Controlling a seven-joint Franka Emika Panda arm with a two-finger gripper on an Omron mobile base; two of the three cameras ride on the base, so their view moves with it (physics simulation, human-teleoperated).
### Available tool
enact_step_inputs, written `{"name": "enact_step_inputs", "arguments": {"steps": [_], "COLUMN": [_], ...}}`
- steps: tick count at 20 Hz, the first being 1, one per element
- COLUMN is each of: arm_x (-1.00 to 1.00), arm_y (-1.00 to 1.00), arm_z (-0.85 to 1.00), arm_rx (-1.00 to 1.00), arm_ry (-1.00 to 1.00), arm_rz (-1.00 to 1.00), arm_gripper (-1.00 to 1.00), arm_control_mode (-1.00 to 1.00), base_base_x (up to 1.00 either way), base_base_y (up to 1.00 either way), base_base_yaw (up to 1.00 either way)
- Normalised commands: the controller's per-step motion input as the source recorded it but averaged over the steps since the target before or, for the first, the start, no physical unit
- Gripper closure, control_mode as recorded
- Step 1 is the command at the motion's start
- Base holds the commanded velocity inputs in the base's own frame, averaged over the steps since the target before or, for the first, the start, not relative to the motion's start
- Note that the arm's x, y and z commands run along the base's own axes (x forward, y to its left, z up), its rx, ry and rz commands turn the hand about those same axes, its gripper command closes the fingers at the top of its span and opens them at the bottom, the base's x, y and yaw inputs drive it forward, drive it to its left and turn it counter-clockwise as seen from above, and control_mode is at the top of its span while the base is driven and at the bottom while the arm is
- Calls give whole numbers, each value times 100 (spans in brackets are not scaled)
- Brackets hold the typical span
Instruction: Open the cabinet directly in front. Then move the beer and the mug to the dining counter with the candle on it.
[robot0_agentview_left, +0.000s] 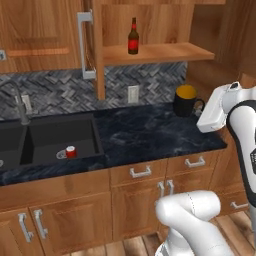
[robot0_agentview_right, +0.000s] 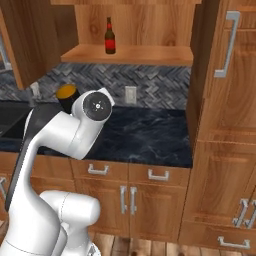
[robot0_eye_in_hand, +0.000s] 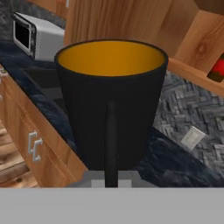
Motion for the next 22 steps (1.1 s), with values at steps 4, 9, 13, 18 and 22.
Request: {"name": "enact_step_inputs", "arguments": {"steps": [4, 9, 13, 18, 22], "arm_x": [0, 0, 0, 0, 0], "arm_y": [0, 0, 0, 0, 0], "arm_z": [0, 0, 0, 0, 0], "arm_rx": [0, 0, 0, 0, 0], "arm_ry": [0, 0, 0, 0, 0], "arm_rz": [0, 0, 0, 0, 0], "arm_gripper": [100, 100, 100, 100, 100], "arm_control_mode": [100, 100, 100, 100, 100], "base_base_x": [-36, -33, -34, -29, -28], "base_base_y": [0, 0, 0, 0, 0], "base_base_yaw": [-18, -20, -22, -22, -24]}}
